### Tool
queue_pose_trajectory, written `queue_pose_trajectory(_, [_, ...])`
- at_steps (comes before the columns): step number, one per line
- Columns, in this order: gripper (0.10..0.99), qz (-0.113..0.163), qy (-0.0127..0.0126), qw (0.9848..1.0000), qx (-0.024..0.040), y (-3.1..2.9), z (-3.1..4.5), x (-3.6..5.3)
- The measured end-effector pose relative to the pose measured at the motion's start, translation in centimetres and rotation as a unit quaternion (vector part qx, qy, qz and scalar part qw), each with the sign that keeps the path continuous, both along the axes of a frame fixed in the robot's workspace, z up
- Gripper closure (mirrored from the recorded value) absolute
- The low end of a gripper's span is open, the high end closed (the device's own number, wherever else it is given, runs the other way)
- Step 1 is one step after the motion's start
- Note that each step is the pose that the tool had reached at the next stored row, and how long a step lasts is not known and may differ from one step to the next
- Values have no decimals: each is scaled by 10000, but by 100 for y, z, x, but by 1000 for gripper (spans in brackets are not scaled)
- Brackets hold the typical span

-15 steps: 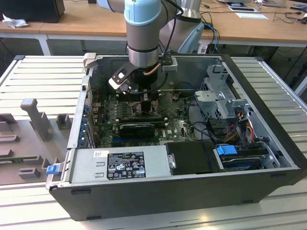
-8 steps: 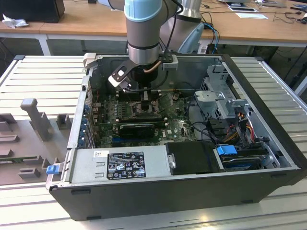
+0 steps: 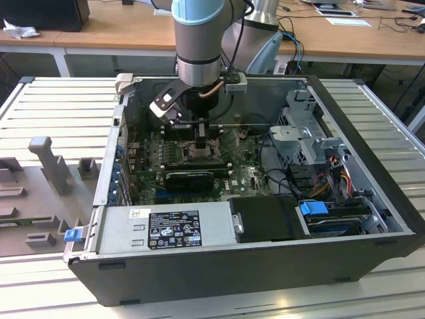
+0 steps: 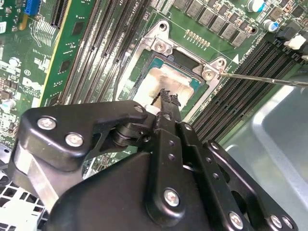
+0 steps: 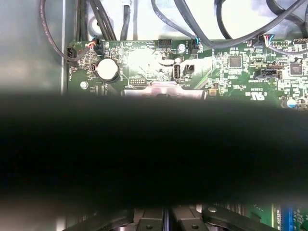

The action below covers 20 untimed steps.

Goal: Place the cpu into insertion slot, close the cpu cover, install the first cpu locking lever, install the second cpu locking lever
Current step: 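Place the cpu into insertion slot, then close the cpu cover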

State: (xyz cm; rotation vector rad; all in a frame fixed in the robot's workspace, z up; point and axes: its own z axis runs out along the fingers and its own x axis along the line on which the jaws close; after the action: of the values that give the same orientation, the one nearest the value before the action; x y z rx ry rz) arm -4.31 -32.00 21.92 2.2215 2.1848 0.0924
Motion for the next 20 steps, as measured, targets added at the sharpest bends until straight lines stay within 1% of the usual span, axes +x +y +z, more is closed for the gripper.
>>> queue_pose_trajectory(6, [980,0,0,10000,0,0,48,0])
queue_pose_trajectory(7, [980,0,7,10000,0,0,48,11])
queue_pose_trajectory(8, [980,0,11,10000,0,0,49,56])
queue_pose_trajectory(9, [980,0,12,10000,-1,0,49,72])
queue_pose_trajectory(14, [980,0,12,10000,-5,0,58,78])
queue_pose_trajectory(16, [980,0,11,10000,-5,0,78,78])
queue_pose_trajectory(18, [980,0,11,10000,-11,0,151,79])
queue_pose_trajectory(20, [980,0,11,10000,-24,0,266,78])
